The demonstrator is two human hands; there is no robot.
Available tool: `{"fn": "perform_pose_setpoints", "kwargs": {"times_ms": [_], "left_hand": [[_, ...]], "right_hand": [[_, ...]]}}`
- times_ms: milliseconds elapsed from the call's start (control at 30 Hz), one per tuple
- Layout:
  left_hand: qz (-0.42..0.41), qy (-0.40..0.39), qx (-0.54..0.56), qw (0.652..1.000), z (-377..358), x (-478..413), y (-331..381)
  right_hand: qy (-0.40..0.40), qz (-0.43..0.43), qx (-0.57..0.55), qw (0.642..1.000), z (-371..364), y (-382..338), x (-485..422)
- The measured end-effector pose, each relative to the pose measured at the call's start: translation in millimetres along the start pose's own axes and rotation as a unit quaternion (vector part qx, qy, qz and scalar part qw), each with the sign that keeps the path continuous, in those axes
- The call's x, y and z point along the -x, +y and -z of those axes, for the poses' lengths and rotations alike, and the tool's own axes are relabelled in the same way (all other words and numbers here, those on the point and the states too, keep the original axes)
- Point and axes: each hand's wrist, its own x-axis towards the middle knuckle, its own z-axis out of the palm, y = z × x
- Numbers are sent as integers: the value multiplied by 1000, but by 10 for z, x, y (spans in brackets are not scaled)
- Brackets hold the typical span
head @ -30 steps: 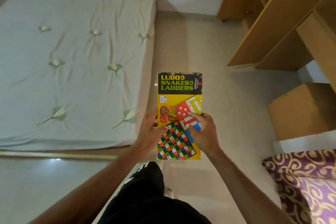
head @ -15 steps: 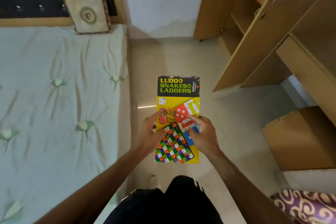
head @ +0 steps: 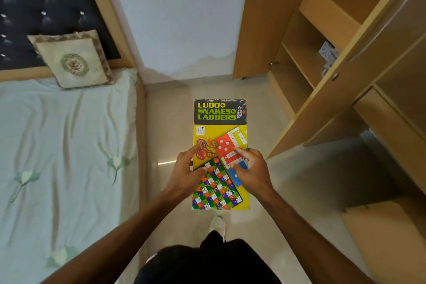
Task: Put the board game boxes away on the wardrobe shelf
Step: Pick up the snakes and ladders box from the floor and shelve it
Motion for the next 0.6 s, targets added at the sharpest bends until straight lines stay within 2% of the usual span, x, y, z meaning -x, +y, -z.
{"fn": "perform_pose_setpoints", "kwargs": {"times_ms": [300,500,600], "left_hand": [[8,4,1,1000,-203,-2111,639],[-7,-49,-17,999,-331,-3723,1048],[-26,-88,-34,995,-458,-4633,1397]], "right_hand": [[7,-4,6,1000,374,-218,-2192],[43,-33,-3,998,540,-278,-3678],[92,-51,-14,994,732,-314,-4407]]}}
